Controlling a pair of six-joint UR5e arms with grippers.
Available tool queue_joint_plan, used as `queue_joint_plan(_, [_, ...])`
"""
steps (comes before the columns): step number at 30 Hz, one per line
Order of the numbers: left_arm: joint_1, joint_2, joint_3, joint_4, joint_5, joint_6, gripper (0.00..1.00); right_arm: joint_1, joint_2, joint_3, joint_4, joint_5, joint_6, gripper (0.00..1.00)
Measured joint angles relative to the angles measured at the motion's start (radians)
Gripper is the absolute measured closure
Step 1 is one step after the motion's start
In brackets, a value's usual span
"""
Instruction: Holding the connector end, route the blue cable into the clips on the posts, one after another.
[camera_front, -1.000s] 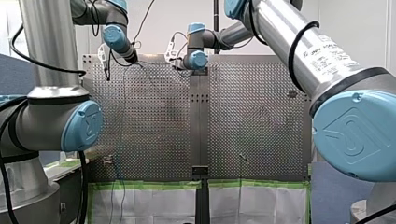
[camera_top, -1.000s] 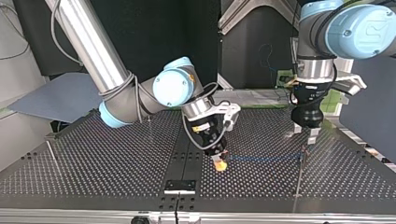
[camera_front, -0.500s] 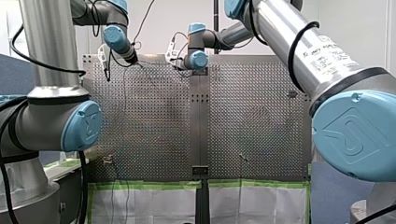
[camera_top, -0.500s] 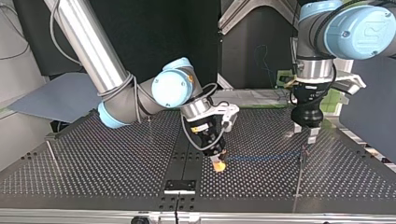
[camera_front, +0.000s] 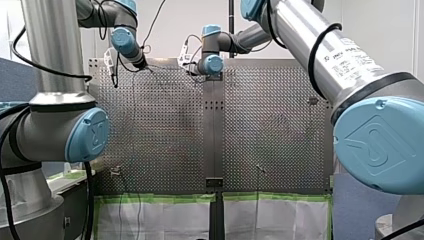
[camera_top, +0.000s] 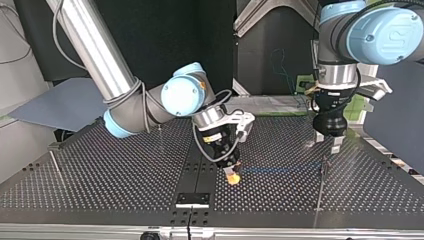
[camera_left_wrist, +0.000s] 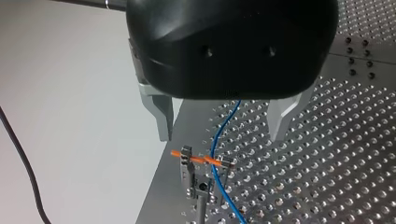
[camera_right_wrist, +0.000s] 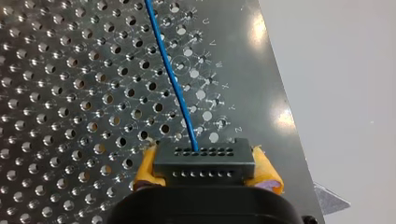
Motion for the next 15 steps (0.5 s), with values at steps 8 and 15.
queue_joint_plan(8, [0.0, -0.006, 0.0, 0.001, 0.003, 0.008, 0.0, -0.002, 0.0, 0.0, 0.001, -0.001, 0.001, 1.0])
queue_joint_plan(15, [-0.002, 0.006, 0.0, 0.029, 0.05, 0.032, 0.0, -0.006, 0.0, 0.0, 0.002, -0.001, 0.001, 1.0])
